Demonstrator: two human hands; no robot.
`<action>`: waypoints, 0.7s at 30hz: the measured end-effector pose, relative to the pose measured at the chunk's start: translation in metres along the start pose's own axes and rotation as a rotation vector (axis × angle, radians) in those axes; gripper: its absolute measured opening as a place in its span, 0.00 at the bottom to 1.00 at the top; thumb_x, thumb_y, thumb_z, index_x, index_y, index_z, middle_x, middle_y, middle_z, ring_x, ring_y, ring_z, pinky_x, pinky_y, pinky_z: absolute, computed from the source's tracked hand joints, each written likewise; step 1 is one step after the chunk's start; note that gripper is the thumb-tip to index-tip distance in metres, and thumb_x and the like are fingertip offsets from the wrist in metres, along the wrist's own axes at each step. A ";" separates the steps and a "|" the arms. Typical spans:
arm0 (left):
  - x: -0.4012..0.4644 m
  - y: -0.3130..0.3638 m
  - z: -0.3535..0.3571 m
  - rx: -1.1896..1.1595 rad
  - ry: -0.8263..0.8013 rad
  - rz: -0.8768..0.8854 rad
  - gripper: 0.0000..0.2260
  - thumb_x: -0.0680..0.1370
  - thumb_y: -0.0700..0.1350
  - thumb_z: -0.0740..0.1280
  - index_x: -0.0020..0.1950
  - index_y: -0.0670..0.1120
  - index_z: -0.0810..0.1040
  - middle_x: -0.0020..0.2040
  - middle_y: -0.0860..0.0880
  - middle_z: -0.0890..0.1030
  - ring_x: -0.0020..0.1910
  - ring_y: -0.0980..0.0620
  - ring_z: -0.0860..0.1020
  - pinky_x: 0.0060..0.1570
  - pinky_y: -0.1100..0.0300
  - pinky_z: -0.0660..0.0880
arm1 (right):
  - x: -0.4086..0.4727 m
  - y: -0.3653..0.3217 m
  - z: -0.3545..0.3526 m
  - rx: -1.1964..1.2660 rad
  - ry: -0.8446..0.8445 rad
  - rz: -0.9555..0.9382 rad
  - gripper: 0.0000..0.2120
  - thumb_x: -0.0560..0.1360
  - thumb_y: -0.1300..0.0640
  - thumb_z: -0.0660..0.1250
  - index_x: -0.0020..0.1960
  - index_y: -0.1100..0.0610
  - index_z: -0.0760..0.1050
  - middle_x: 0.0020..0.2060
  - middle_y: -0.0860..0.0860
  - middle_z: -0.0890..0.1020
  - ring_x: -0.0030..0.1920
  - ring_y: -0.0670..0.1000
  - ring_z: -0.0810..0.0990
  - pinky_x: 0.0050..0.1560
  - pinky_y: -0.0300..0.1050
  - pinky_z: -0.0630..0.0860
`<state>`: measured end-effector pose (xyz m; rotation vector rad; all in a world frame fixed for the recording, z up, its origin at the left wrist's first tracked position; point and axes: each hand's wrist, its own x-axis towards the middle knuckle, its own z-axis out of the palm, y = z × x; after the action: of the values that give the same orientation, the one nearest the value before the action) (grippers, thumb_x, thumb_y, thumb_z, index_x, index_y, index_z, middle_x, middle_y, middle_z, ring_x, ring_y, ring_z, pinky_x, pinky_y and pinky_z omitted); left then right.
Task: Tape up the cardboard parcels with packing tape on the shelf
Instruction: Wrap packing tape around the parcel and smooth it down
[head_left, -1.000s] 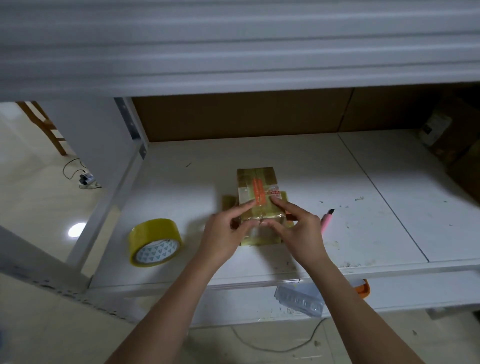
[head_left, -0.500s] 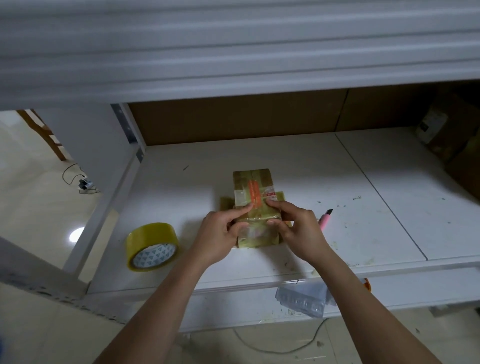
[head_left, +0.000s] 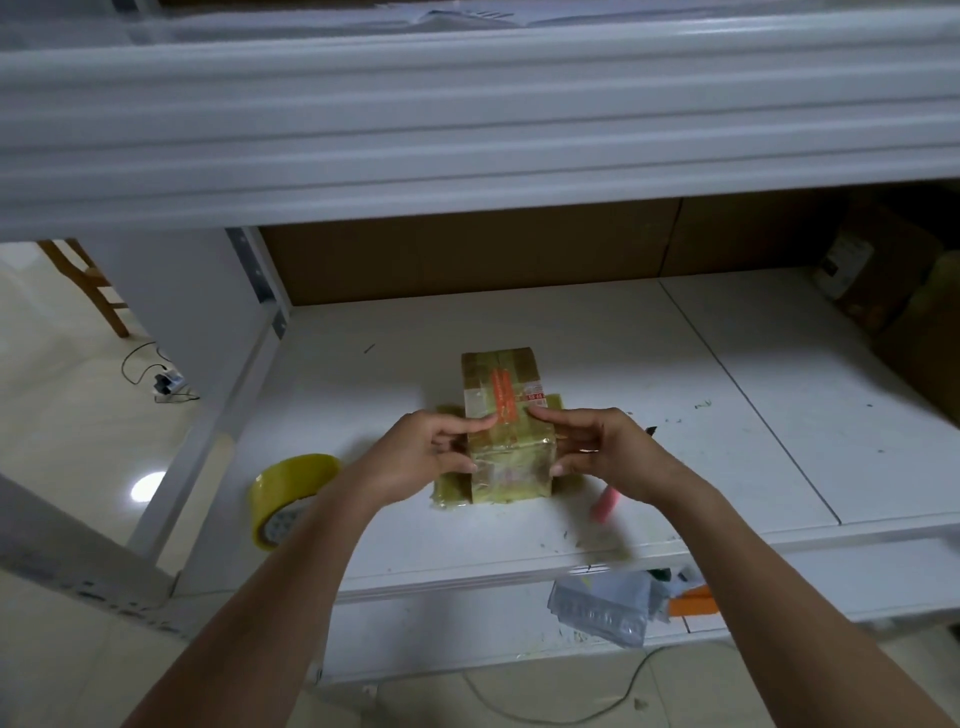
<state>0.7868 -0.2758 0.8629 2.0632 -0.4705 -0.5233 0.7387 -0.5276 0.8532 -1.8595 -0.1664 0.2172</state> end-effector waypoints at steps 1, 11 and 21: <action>0.000 -0.002 0.001 0.001 0.024 0.006 0.25 0.75 0.38 0.73 0.63 0.66 0.77 0.64 0.56 0.79 0.60 0.60 0.78 0.64 0.54 0.75 | 0.001 0.003 0.003 -0.012 0.035 -0.020 0.31 0.69 0.73 0.72 0.66 0.50 0.76 0.58 0.46 0.82 0.57 0.45 0.82 0.55 0.37 0.79; -0.011 -0.006 0.030 -0.178 0.208 0.047 0.22 0.76 0.36 0.71 0.63 0.60 0.77 0.60 0.54 0.81 0.53 0.60 0.82 0.53 0.64 0.79 | -0.002 0.027 0.034 -0.172 0.308 -0.211 0.26 0.73 0.66 0.72 0.67 0.48 0.73 0.43 0.44 0.84 0.43 0.38 0.81 0.52 0.25 0.71; -0.003 -0.010 0.052 -0.168 0.418 0.107 0.22 0.74 0.40 0.74 0.56 0.68 0.79 0.57 0.53 0.83 0.47 0.37 0.83 0.50 0.44 0.81 | -0.001 0.031 0.048 -0.360 0.463 -0.263 0.24 0.73 0.57 0.73 0.68 0.47 0.74 0.45 0.47 0.86 0.41 0.44 0.84 0.49 0.41 0.81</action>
<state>0.7579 -0.3052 0.8303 1.9054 -0.2754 -0.0575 0.7268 -0.4921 0.8102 -2.1647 -0.1317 -0.4508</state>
